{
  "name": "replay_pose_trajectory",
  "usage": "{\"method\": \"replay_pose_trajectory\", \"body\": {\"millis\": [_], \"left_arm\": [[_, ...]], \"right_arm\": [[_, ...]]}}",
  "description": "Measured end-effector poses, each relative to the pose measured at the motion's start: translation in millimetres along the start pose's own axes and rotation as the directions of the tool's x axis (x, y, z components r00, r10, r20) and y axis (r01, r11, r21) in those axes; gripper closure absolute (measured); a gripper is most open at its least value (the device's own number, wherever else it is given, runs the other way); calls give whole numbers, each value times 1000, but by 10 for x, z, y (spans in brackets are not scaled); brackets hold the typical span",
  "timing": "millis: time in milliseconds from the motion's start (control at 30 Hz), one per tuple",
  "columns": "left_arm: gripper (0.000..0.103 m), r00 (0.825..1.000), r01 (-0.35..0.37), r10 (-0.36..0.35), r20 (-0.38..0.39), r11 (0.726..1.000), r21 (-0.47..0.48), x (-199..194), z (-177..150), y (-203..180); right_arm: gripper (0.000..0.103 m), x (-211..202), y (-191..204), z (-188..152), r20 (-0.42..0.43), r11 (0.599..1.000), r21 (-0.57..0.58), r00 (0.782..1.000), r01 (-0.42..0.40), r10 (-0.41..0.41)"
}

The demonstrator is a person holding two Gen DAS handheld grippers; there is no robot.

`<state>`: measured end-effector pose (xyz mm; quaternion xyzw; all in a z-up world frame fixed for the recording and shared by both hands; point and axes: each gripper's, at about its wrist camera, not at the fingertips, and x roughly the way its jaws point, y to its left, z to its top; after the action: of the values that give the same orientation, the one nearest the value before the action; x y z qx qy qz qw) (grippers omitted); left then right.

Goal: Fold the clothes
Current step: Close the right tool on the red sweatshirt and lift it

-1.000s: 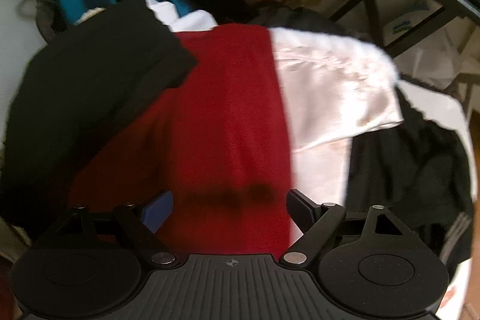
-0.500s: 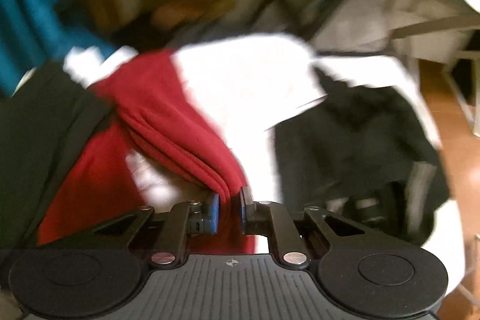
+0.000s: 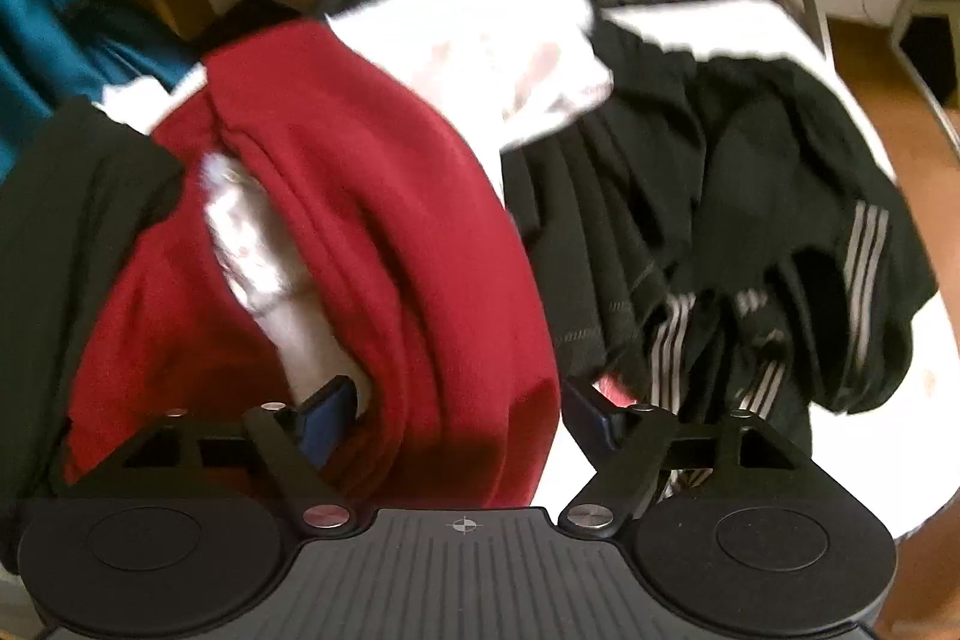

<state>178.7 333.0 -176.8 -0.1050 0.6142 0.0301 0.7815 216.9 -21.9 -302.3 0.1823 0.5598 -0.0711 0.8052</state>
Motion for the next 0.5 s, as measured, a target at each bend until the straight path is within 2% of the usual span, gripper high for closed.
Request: {"method": "replay_pose_trajectory", "body": {"millis": [33, 100, 133, 167, 233, 300, 367, 433, 500], "left_arm": [[0, 1000, -4, 4, -3, 1000, -4, -2, -1, 10], [0, 1000, -14, 14, -6, 1000, -7, -19, 1, 22], [0, 1000, -18, 18, -3, 1000, -4, -37, 6, 21], [0, 1000, -18, 18, 4, 1000, 3, -61, 14, 15], [0, 1000, -17, 17, 17, 1000, 19, -107, 31, -2], [0, 999, -12, 11, 32, 999, 31, -155, 64, -25], [0, 999, -2, 1, 48, 999, 36, -200, 100, -42], [0, 997, 9, -13, 77, 999, 42, -261, 153, -66], [0, 993, 25, -31, 112, 998, 52, -338, 209, -102]], "right_arm": [[36, 69, -3, -12, -22, 1000, 7, 1000, -10, 10], [75, 156, -22, 11, -72, 998, 51, 996, -41, 44], [83, 130, -39, 58, -82, 994, 92, 995, -54, 61], [84, 63, -60, 115, -75, 986, 138, 992, -88, 99], [86, -177, -111, 238, -4, 948, 229, 974, -220, 227], [88, -535, -115, 389, 127, 899, 240, 930, -367, 346], [88, -978, -48, 595, 267, 862, 172, 865, -477, 425], [89, -1387, 96, 821, 334, 826, 95, 799, -556, 500], [89, -1760, 338, 944, 358, 802, -9, 747, -597, 560]]}}
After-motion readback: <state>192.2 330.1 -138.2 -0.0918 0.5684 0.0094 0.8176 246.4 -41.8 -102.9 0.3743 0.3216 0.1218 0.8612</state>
